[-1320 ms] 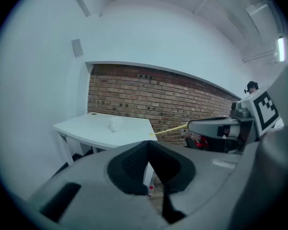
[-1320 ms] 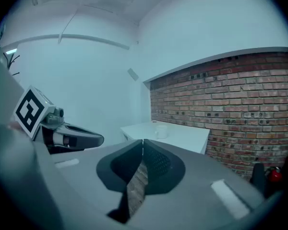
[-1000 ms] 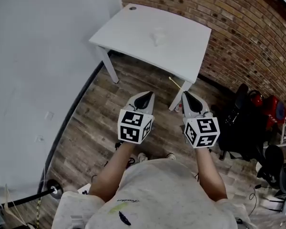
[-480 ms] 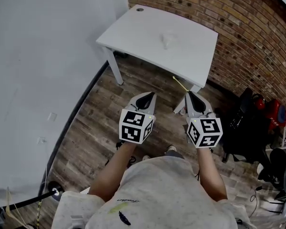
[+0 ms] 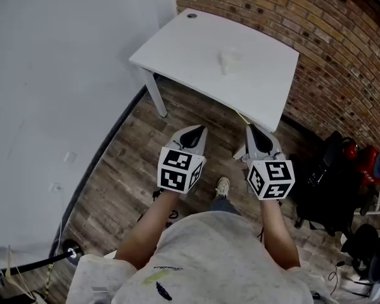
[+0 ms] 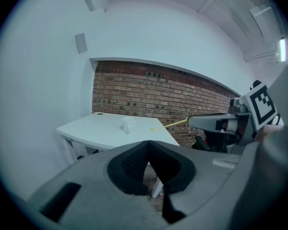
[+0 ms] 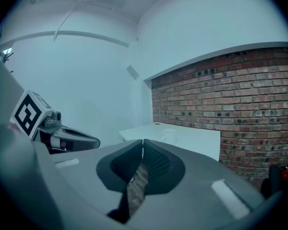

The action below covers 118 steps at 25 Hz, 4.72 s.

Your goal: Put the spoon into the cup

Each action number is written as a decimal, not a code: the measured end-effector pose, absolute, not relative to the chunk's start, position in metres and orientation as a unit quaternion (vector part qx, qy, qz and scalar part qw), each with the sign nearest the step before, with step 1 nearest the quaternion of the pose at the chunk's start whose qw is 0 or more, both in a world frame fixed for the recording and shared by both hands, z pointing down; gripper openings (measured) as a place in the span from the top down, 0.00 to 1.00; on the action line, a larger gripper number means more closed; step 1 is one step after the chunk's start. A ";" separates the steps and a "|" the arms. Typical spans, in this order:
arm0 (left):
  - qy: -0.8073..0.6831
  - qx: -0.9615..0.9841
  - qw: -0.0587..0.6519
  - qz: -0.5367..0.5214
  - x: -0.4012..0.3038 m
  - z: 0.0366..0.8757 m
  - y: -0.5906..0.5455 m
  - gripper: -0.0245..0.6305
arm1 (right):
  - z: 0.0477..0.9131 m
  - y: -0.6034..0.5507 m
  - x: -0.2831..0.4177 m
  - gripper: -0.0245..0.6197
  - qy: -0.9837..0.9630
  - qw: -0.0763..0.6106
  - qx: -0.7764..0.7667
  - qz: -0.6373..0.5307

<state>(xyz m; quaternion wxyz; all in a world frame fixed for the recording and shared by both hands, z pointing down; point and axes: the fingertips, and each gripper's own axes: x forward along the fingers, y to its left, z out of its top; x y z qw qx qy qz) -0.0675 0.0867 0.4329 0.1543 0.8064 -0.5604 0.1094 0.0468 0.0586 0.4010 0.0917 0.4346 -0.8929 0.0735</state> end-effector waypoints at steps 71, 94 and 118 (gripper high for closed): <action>-0.485 0.840 0.180 0.161 -0.105 0.471 -0.311 0.97 | 0.461 -0.311 -0.008 0.94 -0.860 0.126 0.468 0.158; -0.408 0.879 0.168 0.180 -0.131 0.487 -0.355 0.97 | 0.502 -0.339 -0.041 0.94 -0.810 0.137 0.532 0.203; -0.394 0.885 0.174 0.178 -0.141 0.492 -0.361 0.97 | 0.506 -0.348 -0.043 0.93 -0.790 0.148 0.562 0.197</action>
